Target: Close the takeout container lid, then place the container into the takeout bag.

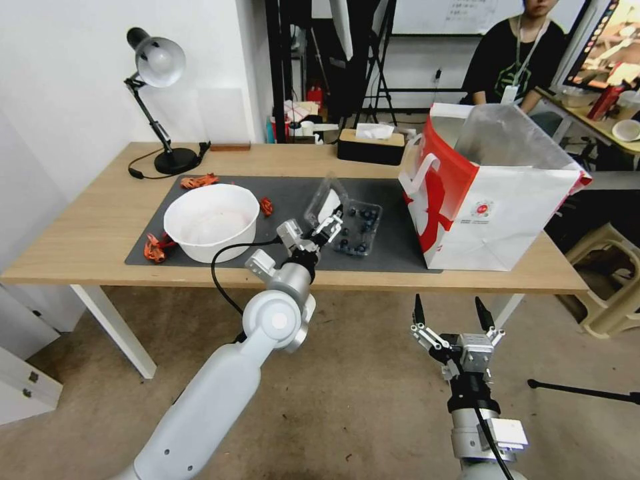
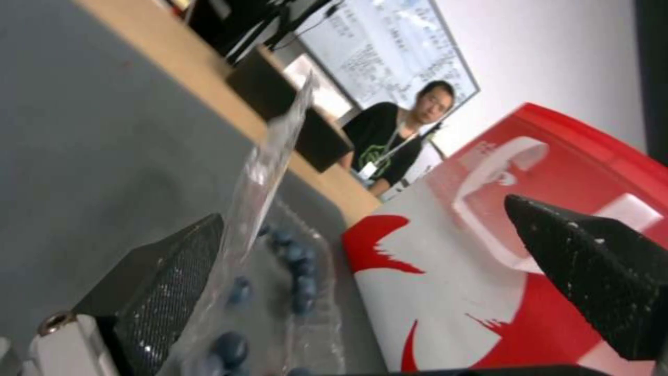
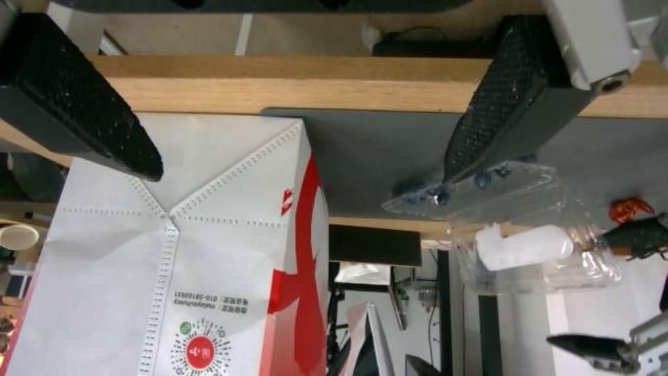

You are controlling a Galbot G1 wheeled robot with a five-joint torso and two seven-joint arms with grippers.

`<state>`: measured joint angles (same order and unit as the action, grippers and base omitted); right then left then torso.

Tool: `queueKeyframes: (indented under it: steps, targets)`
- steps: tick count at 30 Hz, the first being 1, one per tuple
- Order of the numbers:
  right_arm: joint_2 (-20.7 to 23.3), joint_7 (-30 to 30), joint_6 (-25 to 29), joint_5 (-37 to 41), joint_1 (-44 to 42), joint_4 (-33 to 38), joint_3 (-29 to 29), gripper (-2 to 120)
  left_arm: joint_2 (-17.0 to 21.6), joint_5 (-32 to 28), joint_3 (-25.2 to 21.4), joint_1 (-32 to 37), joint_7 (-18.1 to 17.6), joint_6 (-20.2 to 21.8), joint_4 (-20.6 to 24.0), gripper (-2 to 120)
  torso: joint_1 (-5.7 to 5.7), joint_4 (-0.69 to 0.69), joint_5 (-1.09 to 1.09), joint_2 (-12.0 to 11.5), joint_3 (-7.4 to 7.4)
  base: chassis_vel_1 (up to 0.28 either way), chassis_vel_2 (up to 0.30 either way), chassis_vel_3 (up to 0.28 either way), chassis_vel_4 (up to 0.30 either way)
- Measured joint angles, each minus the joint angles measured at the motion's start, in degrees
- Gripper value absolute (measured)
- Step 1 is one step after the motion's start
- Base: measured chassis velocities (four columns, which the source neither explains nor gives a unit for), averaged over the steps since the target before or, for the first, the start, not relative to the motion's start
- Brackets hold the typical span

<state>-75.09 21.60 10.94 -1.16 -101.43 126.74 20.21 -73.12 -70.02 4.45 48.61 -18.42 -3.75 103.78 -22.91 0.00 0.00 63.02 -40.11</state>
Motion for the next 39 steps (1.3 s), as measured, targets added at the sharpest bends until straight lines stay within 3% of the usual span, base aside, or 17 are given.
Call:
queueKeyframes:
  steps: [10, 18, 24, 26, 29, 35, 39]
  targets:
    - [-0.07, -0.07, 0.03, -0.17, -0.02, 0.0, 0.09, 100, 1.13, 0.69, 2.73, -2.77, 1.79, -0.94, -0.09, 100, 0.0, 0.0, 0.0, 0.0, 0.0, 0.0, 0.0, 0.0, 0.0]
    - [-0.1, -0.12, 0.09, -0.19, -0.04, -0.02, 0.34, 100, 0.87, -8.5, 4.06, -5.68, -0.44, 0.5, 0.73, 100, 0.0, 0.0, 0.0, 0.0, 0.0, 0.0, 0.0, 0.0, 0.0]
    - [-0.07, -0.13, 0.11, -0.12, 0.06, -0.11, 0.62, 100, -0.05, -17.39, 4.09, -7.52, -4.3, 2.37, 1.08, 100, -0.01, 0.0, 0.01, 0.0, 0.0, 0.0, 0.0, 0.0, 0.0]
    - [0.01, -0.13, 0.11, 0.25, 0.29, -0.13, 0.69, 100, -0.77, -22.43, 3.86, -8.41, -7.01, 3.06, 0.8, 96, 0.0, 0.0, 0.01, 0.0, 0.0, 0.0, 0.0, 0.0, 0.0]
    - [0.13, -0.15, 0.06, 0.61, 0.64, -0.24, 0.71, 100, -1.41, -25.1, 3.7, -9.03, -8.87, 3.38, -0.29, 91, -0.01, 0.0, 0.01, 0.0, 0.0, 0.0, 0.0, 0.0, 0.0]
    - [0.35, -0.19, -0.2, 1.22, 1.2, -0.27, 0.73, 100, -1.91, -26.63, 3.68, -9.5, -10.79, 3.78, -2.17, 76, 0.0, 0.0, 0.01, 0.0, 0.0, 0.0, 0.0, 0.0, 0.0]
    - [0.69, -0.21, -0.68, 2.4, 1.99, -0.28, 0.69, 100, -2.12, -27.1, 4.02, -9.33, -12.16, 4.41, -3.04, 57, -0.01, 0.0, 0.0, 0.0, 0.0, 0.0, 0.0, 0.0, 0.0]
